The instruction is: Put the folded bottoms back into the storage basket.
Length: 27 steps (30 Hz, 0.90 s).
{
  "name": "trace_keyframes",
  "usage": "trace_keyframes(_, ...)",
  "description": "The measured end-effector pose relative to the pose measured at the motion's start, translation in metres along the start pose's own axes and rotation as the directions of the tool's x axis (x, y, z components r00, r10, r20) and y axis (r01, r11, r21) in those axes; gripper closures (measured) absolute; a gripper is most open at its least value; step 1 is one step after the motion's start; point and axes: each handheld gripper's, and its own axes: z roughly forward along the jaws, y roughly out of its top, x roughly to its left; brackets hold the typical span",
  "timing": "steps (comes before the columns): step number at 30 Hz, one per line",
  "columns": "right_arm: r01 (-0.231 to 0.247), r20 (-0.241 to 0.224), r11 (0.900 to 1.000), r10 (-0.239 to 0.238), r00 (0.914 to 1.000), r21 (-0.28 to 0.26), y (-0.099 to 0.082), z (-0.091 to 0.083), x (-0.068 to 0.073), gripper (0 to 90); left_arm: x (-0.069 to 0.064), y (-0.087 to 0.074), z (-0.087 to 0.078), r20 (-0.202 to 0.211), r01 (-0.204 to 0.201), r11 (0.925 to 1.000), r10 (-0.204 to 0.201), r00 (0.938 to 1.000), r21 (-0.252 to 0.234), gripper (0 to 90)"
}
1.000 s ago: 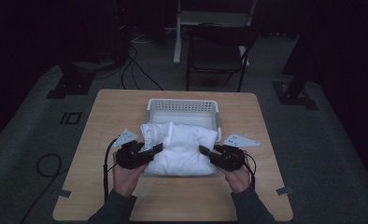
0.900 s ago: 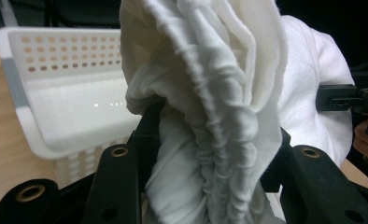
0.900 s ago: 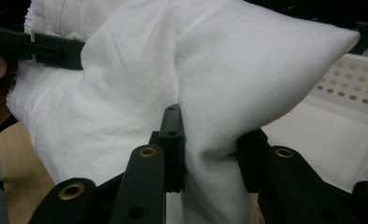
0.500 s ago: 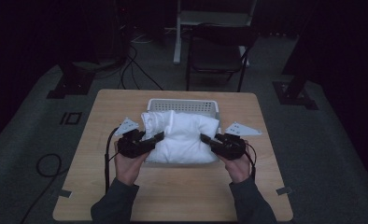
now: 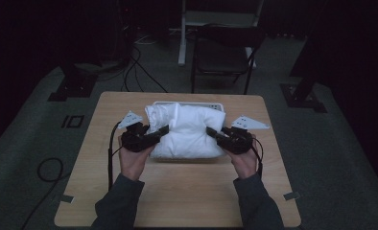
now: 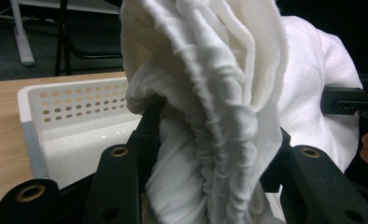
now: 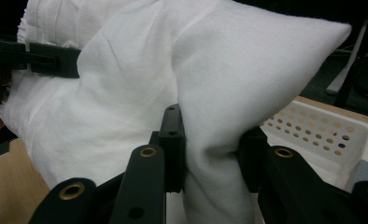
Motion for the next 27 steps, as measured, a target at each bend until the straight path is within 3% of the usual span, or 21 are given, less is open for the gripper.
trace_keyframes(27,-0.019,0.043,0.9994,0.018,0.9989,0.028,0.007,0.028,-0.024,70.7,0.022,0.011,0.033,-0.031,-0.002,0.9999,0.002,0.9995,0.013,54.8)
